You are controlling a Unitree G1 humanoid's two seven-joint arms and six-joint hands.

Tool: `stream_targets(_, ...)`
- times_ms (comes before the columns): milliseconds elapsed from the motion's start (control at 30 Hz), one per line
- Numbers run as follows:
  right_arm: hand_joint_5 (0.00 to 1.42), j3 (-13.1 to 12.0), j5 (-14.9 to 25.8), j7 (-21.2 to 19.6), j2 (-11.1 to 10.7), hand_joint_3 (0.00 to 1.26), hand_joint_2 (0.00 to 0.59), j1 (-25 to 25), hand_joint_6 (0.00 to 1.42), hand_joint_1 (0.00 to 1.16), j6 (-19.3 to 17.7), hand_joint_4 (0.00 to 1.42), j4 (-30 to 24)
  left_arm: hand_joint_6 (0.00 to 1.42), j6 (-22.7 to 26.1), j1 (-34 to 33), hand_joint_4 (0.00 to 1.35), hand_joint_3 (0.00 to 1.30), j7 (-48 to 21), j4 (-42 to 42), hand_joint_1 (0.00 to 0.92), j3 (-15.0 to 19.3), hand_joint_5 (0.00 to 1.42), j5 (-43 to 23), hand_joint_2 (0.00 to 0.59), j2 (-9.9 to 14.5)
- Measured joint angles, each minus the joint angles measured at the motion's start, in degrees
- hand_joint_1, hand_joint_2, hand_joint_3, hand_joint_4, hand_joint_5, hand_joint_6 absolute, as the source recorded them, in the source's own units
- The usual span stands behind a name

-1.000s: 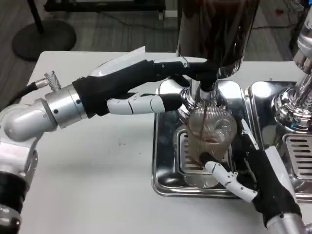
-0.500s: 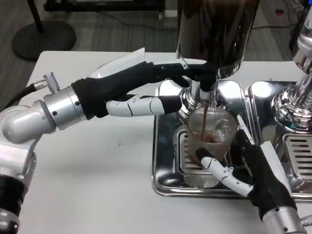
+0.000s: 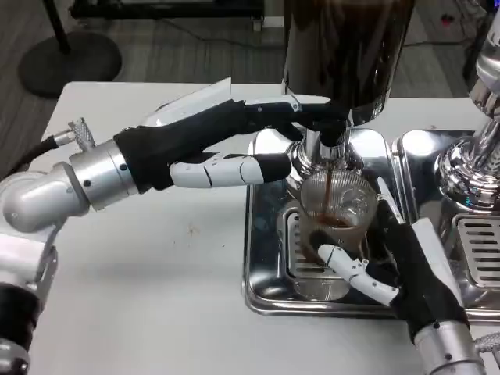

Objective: Grasp the cup under the faucet to collect the drink, then remove the cup.

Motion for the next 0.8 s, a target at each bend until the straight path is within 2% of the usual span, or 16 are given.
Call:
stream_targets(233, 0.00, 0.7, -2.1, -1.7, 1.0, 0.00, 0.177, -0.5, 0.20, 0.55, 1.6, 0.00, 0.0, 0.26, 0.1, 0.2, 0.16, 0.22, 0.0, -0.2, 0.000, 0.0, 0.17, 0.0, 0.146, 0.2)
stream_targets(433, 0.10, 1.0, -3.2, -3.3, 1.8, 0.00, 0.188, -0.6, 0.26, 0.59, 2.0, 0.00, -0.1, 0.26, 0.1, 0.3, 0.16, 0.22, 0.0, -0.3, 0.000, 0.0, 0.17, 0.0, 0.146, 0.2)
stream_targets(567, 0.14, 1.4, -3.6, -3.8, 1.9, 0.01, 0.185, -0.7, 0.30, 0.61, 2.0, 0.05, 0.0, 0.26, 0.1, 0.5, 0.16, 0.22, 0.0, -0.4, 0.000, 0.0, 0.17, -0.1, 0.140, 0.2)
stream_targets(667, 0.16, 1.6, -3.8, -4.1, 2.0, 0.04, 0.188, -0.7, 0.32, 0.60, 2.0, 0.08, 0.0, 0.25, 0.1, 0.5, 0.14, 0.21, 0.0, -0.4, 0.000, 0.0, 0.15, -0.1, 0.108, 0.2)
stream_targets(800, 0.18, 2.0, -4.2, -4.5, 2.2, 0.07, 0.188, -0.7, 0.35, 0.59, 2.0, 0.09, 0.0, 0.25, 0.3, 0.7, 0.13, 0.19, 0.0, -0.6, 0.000, 0.0, 0.15, -0.1, 0.094, 0.3)
